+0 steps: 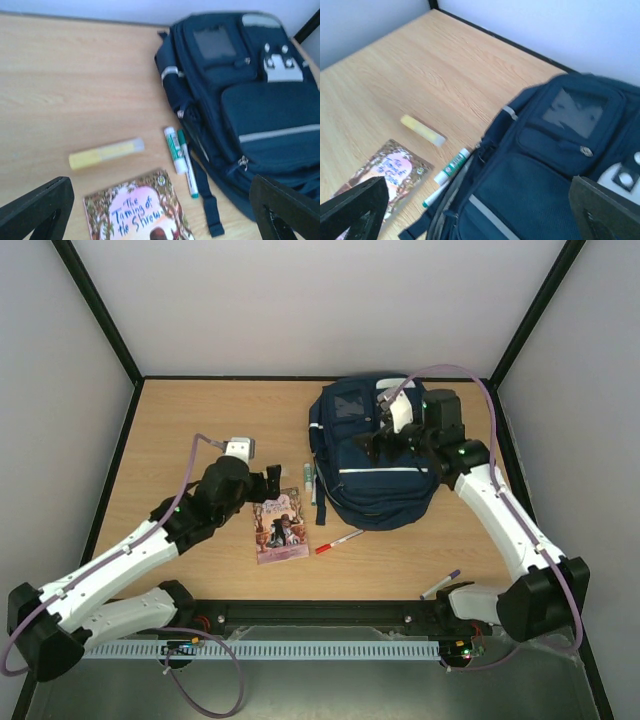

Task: Pack the student bag
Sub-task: Pick up the book from the center of the board.

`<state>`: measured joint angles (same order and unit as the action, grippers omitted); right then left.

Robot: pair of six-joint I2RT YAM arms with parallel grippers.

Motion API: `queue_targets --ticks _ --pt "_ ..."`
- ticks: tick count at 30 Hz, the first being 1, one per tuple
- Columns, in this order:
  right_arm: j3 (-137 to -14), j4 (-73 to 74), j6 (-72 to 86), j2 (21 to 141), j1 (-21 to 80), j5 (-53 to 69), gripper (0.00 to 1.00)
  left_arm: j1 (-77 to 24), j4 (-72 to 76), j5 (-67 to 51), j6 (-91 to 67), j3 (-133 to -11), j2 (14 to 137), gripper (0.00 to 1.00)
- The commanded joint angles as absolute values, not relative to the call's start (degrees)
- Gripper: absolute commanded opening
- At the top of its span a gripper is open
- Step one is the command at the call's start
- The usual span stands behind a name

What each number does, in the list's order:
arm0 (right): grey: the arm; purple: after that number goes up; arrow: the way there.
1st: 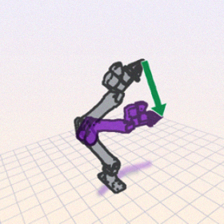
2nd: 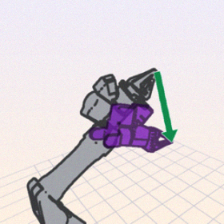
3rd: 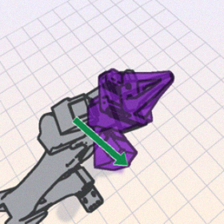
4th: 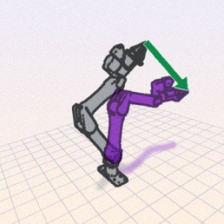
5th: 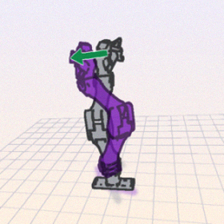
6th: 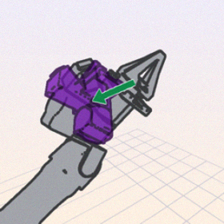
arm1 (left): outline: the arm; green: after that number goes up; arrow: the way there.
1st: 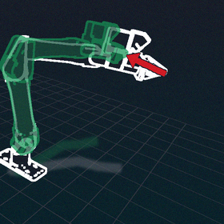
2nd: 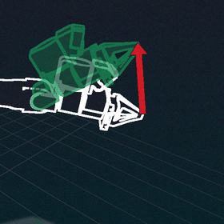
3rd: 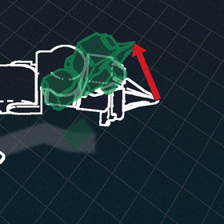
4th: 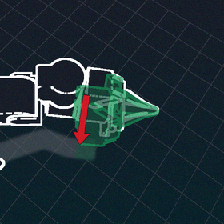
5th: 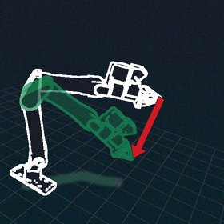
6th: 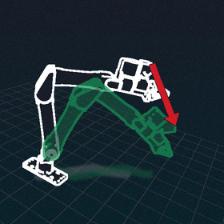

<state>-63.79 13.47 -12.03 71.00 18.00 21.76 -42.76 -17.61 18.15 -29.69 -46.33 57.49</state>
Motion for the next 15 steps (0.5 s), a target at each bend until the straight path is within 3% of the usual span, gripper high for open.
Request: queue_targets --ticks 1,3,5,8,12,13,15 --pt "-66.7 18.6 -7.3 75.6 18.2 31.5 0.97 -42.4 -15.5 25.1 -24.2 -48.7 55.6 0.99" --pt "-64.8 16.9 -4.9 77.4 19.9 34.4 0.86 -42.1 -18.4 35.5 -32.1 -48.0 55.8 0.99" --pt "-64.5 17.1 -4.6 79.6 23.0 33.6 0.81 -39.6 -26.3 45.7 -47.1 -47.8 58.0 0.99" --pt "-64.8 18.3 -3.7 82.1 27.6 32.3 0.76 -31.8 -26.6 31.5 -42.6 -47.3 63.0 0.99" --pt "-66.2 21.0 -1.5 87.3 30.8 34.6 0.62 -30.3 -19.8 24.1 -41.0 -42.0 62.2 0.99" --pt "-66.0 21.4 -1.3 88.2 31.3 35.3 0.6 -30.1 -18.3 21.2 -40.5 -40.7 61.1 0.96" --pt "-64.5 20.7 -1.2 89.3 32.4 35.7 0.6 -29.2 -17.0 15.7 -39.6 -39.1 59.7 0.8"
